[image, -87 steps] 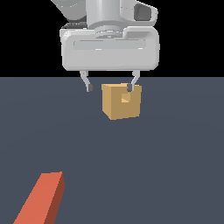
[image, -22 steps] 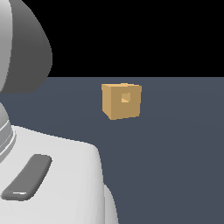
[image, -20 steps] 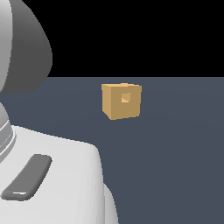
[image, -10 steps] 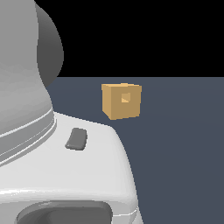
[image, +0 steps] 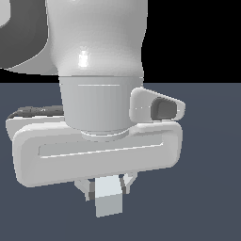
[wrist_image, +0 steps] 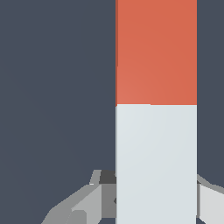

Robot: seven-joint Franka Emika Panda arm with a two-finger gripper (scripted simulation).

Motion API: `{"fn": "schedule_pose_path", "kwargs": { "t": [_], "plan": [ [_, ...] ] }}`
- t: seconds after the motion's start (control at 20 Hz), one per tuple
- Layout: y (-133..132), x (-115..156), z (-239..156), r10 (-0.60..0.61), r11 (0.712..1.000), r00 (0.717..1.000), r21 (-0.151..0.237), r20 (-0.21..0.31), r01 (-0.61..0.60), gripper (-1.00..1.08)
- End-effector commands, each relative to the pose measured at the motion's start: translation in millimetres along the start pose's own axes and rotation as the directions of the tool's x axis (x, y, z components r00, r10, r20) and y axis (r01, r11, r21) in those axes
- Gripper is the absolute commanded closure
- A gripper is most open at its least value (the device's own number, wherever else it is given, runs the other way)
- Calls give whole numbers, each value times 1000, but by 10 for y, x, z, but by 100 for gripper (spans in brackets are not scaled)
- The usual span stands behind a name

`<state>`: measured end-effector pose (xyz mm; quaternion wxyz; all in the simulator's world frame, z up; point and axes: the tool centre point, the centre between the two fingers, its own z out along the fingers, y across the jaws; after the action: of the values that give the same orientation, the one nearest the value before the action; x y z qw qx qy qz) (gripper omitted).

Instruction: Insert the peg into the horizontal hole in a box.

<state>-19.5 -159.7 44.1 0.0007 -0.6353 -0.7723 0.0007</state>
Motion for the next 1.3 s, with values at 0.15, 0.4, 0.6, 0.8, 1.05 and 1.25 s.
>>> {"fn": "schedule_pose_path", "kwargs": {
  "t": [0.15,0.4,0.6,0.8,1.05,1.25],
  "plan": [
    [522,591,-173,-44,999,999,-2,1,44,108],
    [975,1136,-320,-83,997,997,-2,1,83,108],
    [1265,1500,-415,-109,994,994,-2,1,109,108],
    [1467,1757,-481,-127,992,992,-2,1,127,108],
    [1625,1958,-532,-142,990,990,-2,1,142,108],
    [1695,2043,-553,-148,989,989,-2,0,148,108]
  ]
}}
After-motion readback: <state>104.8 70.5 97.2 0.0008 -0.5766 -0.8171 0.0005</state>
